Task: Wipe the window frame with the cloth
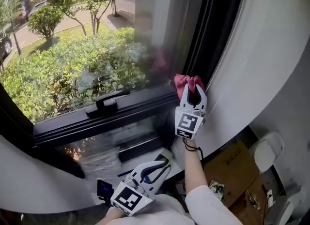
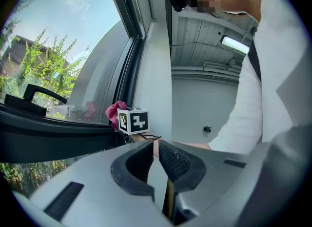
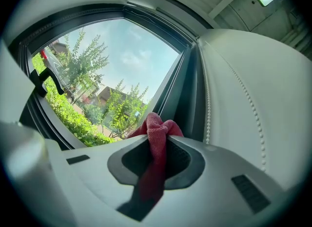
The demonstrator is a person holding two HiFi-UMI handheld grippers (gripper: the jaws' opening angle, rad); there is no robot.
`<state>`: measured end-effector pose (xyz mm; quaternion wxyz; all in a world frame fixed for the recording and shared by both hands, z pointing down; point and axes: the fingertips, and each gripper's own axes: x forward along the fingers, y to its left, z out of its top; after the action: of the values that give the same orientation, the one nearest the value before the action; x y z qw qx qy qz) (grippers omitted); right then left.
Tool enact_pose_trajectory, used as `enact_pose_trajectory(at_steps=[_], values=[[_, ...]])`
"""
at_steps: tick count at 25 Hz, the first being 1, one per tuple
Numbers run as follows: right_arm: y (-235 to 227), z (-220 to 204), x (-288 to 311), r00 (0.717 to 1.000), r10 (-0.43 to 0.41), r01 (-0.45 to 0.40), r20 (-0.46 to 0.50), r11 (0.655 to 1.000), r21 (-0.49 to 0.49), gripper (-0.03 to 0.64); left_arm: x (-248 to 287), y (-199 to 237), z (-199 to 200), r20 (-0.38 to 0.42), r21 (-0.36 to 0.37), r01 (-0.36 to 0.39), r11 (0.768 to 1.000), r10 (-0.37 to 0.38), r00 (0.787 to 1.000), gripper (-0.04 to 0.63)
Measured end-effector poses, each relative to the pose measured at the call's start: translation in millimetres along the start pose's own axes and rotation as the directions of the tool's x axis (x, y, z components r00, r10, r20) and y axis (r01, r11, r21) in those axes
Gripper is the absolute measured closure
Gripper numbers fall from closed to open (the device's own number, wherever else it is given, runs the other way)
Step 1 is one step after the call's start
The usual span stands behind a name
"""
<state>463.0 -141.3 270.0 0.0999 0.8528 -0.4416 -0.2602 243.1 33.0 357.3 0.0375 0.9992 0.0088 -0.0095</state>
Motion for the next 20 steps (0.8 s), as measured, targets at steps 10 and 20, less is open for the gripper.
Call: enact_pose_trajectory(at_steps=[10, 20], values=[[7.0, -15.1, -5.7, 0.999, 0.003, -0.003, -0.032, 1.0, 0.005, 0.557, -2.6, -1.9, -1.6, -0.004, 0.0, 0.012, 1.0, -0.012, 1.0, 0.554], [12.9, -29.0, -10.4, 0.998, 0.003, -0.002, -0.058, 1.0, 0.017, 0.557, -2.7, -5.6, -0.1, -0.011, 0.024, 0.03, 0.999, -0.03, 0.999, 0.554]])
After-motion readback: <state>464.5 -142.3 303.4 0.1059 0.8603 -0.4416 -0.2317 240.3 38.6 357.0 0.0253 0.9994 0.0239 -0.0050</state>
